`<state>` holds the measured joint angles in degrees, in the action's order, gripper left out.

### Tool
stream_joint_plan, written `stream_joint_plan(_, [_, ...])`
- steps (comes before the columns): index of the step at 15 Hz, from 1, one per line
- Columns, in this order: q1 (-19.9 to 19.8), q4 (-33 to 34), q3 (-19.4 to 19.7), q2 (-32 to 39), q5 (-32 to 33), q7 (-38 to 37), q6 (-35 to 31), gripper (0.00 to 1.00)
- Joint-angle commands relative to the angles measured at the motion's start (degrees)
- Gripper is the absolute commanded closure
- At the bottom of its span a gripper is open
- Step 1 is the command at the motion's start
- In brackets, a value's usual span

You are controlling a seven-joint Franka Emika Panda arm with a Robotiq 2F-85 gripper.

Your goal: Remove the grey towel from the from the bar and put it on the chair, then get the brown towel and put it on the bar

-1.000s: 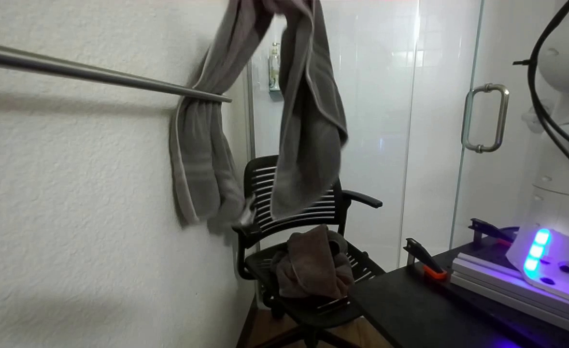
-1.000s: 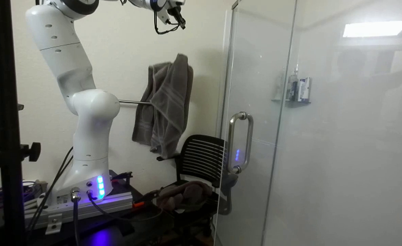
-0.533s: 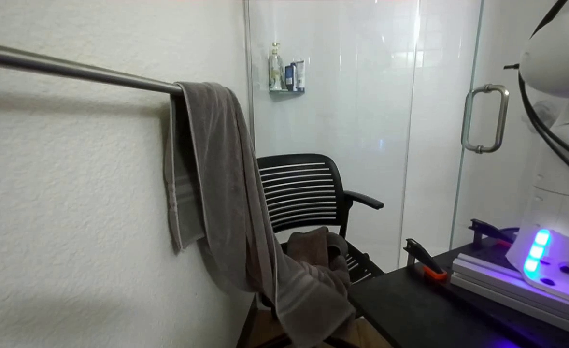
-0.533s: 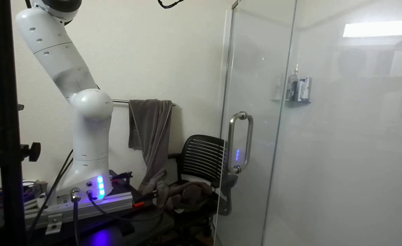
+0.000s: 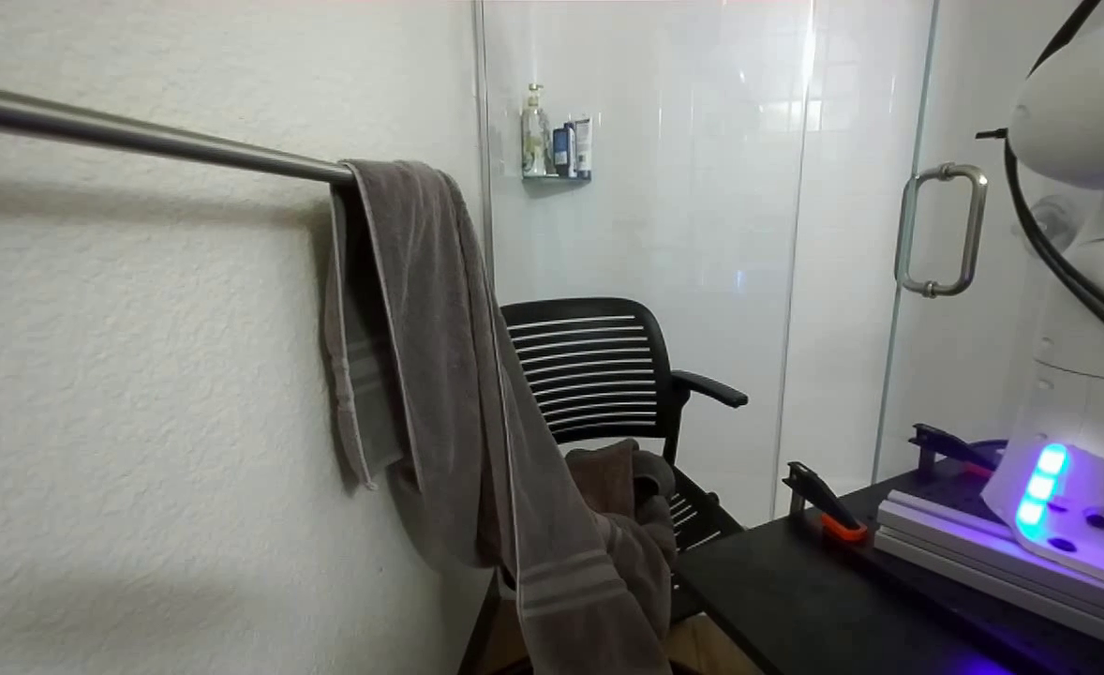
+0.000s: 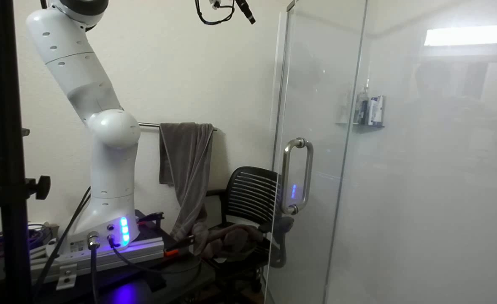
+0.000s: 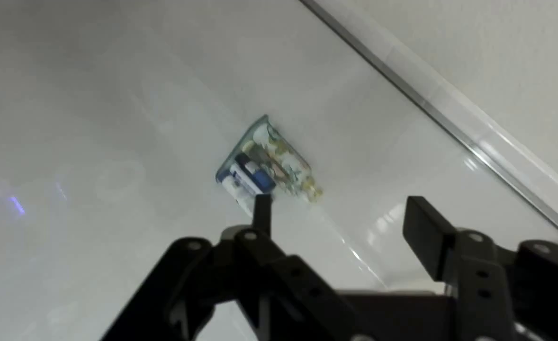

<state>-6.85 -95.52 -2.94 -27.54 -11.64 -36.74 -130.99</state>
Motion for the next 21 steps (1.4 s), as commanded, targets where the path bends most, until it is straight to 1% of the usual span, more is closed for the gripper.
stream_joint_plan(1, [4.3,-7.4,-0.4,2.1,-4.4,1.3,-0.1,0.01])
stream_joint_plan(5, [10.7,-16.0,-0.9,5.7,-12.8,6.5,-1.2,0.0])
stream_joint_plan(7, [13.5,-20.4,-1.8,7.0,-16.7,10.2,-1.1,0.0])
stream_joint_plan(10, [17.6,-24.8,-4.2,10.6,-21.0,15.9,-1.1,0.0])
stream_joint_plan(12, [19.7,-25.9,-5.3,13.3,-22.9,20.5,0.3,0.0])
stream_joint_plan(13, [20.7,-24.8,-6.3,16.1,-23.5,22.2,0.7,0.0])
stream_joint_plan(14, [21.6,-24.9,-6.7,17.4,-24.7,24.5,1.6,0.0])
stream_joint_plan(17, [22.8,-22.9,-8.4,22.9,-25.8,29.9,3.0,0.0])
stream_joint_plan(18, [22.9,-23.3,-9.0,24.0,-25.5,31.7,0.5,0.0])
stream_joint_plan(20, [23.2,-25.5,-10.4,25.3,-24.7,35.8,-10.9,0.0])
stream_joint_plan(21, [23.5,-26.0,-11.0,26.2,-24.2,38.0,-14.4,0.0])
